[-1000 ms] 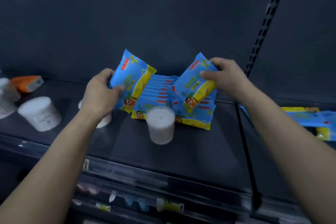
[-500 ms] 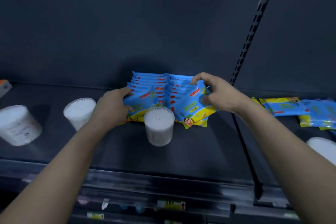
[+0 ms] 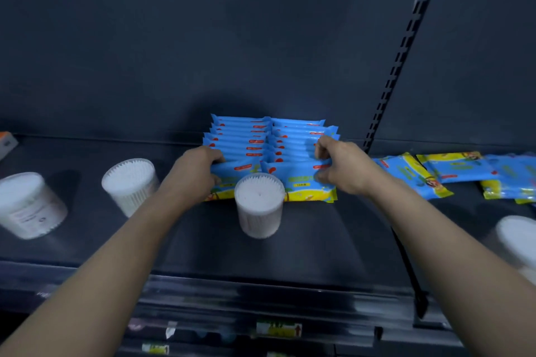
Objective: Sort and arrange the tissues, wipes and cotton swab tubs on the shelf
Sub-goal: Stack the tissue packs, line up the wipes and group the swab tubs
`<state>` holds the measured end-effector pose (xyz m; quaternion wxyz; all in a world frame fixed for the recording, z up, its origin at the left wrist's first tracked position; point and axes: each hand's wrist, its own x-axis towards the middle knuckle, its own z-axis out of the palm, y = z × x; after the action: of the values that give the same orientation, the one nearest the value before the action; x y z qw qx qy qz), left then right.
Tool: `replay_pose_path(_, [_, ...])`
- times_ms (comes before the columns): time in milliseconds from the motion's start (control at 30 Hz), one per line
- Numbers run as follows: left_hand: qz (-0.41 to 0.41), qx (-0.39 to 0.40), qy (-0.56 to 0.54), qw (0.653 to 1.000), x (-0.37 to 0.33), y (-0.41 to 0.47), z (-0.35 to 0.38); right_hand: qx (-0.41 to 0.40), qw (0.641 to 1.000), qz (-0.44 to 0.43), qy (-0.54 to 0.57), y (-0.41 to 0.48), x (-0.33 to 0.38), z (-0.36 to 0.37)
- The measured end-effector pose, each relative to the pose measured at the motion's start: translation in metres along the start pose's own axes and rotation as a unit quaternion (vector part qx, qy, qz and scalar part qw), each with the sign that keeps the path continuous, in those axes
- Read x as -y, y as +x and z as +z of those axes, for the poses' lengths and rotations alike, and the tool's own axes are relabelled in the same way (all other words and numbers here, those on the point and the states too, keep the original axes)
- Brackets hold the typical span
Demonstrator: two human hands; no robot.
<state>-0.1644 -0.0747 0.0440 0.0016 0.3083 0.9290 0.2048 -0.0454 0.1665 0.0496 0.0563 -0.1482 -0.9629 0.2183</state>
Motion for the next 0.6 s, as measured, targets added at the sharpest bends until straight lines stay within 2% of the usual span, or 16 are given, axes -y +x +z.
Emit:
replay_pose_path(133, [0.037, 0.017, 0.004, 0.999, 0.007, 0.011, -0.001, -0.006, 0.998, 0.006, -0.068, -0.002, 0.01, 0.007])
replay_pose_path(300, [0.105, 0.036, 0.028, 0.993, 0.018, 0.024, 0.0, -0.015, 0.988, 0.074, -0.138, -0.007, 0.023, 0.014])
replay_pose_path(467, [0.179, 0.05, 0.083, 0.979, 0.022, 0.025, 0.004, -0.038, 0.976, 0.114, -0.18, -0.011, 0.034, 0.021])
replay_pose_path(600, [0.198, 0.026, 0.082, 0.976, 0.023, 0.025, 0.007, -0.044, 0.975, 0.13, -0.173, -0.015, 0.034, 0.021])
